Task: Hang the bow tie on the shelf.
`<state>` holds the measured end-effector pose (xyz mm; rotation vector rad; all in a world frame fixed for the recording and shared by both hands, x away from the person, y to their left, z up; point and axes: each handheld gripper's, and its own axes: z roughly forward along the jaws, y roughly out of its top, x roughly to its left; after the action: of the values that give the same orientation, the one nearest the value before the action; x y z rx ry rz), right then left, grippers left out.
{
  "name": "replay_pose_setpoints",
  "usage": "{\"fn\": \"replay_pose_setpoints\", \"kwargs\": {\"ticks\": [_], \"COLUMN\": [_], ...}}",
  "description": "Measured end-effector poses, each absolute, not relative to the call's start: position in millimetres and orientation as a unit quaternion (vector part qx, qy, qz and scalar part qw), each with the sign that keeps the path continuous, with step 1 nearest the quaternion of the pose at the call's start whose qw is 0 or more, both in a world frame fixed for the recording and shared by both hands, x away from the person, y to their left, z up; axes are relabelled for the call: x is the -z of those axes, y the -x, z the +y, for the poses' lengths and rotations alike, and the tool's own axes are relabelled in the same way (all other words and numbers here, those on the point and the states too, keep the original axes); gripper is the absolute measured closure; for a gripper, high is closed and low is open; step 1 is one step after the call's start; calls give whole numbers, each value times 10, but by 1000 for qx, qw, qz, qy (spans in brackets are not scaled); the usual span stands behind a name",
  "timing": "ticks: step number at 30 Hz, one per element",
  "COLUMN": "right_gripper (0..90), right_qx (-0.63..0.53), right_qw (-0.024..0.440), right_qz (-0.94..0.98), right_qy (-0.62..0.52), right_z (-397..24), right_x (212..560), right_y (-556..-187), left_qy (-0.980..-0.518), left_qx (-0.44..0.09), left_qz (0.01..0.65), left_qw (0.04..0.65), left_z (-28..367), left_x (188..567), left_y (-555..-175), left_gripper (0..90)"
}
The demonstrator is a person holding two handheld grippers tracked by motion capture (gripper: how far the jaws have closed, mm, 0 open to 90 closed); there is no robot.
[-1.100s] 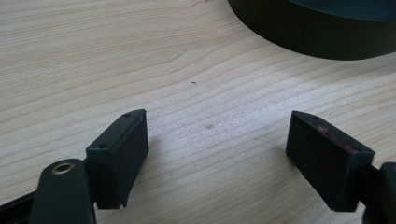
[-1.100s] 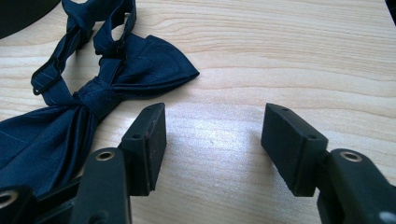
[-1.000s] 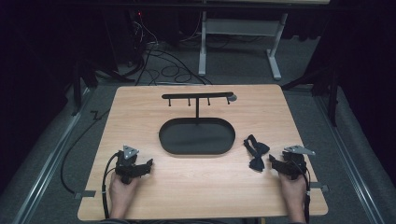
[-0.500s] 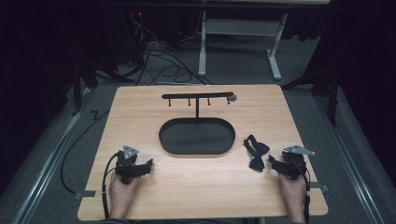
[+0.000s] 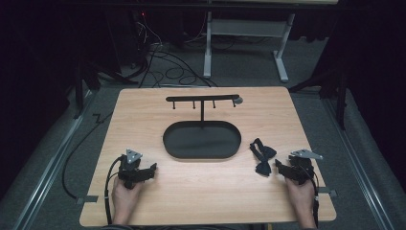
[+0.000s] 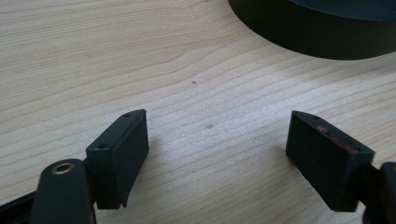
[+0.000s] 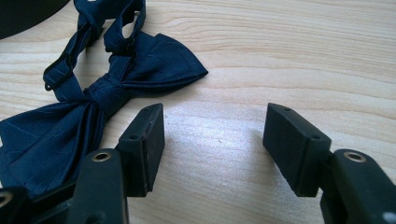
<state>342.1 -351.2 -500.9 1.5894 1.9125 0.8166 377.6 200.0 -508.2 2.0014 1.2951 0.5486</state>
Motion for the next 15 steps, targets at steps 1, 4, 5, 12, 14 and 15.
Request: {"fn": "replay_pose_setpoints", "kwargs": {"ticks": [1, 4, 5, 12, 14, 15], "right_gripper": [403, 417, 436, 482, 485, 487], "right_qx": [-302, -305, -308, -328, -332, -334], "right_qw": [259, 256, 254, 256, 255, 253], "right_qz": [706, 705, 704, 699, 700, 701], "right_qy": [-587, -587, -586, -582, -579, -577], "right_z": [-3512, -3516, -3520, -3490, -3478, -3473], "right_x": [5009, 5008, 5007, 4970, 4950, 4937], "right_y": [-3421, -3422, -3422, -3377, -3377, -3380], "left_qy": [-769, -769, -769, -769, -769, -769], "left_qx": [-211, -211, -211, -211, -212, -211], "left_qz": [498, 498, 498, 498, 498, 498], "left_qw": [341, 341, 341, 341, 341, 341], "left_z": [2000, 2000, 1999, 1999, 1998, 1999], "left_x": [5082, 5082, 5083, 5083, 5083, 5082], "left_y": [-3776, -3776, -3777, -3777, -3776, -3776], "left_gripper": [215, 215, 215, 215, 215, 215]}}
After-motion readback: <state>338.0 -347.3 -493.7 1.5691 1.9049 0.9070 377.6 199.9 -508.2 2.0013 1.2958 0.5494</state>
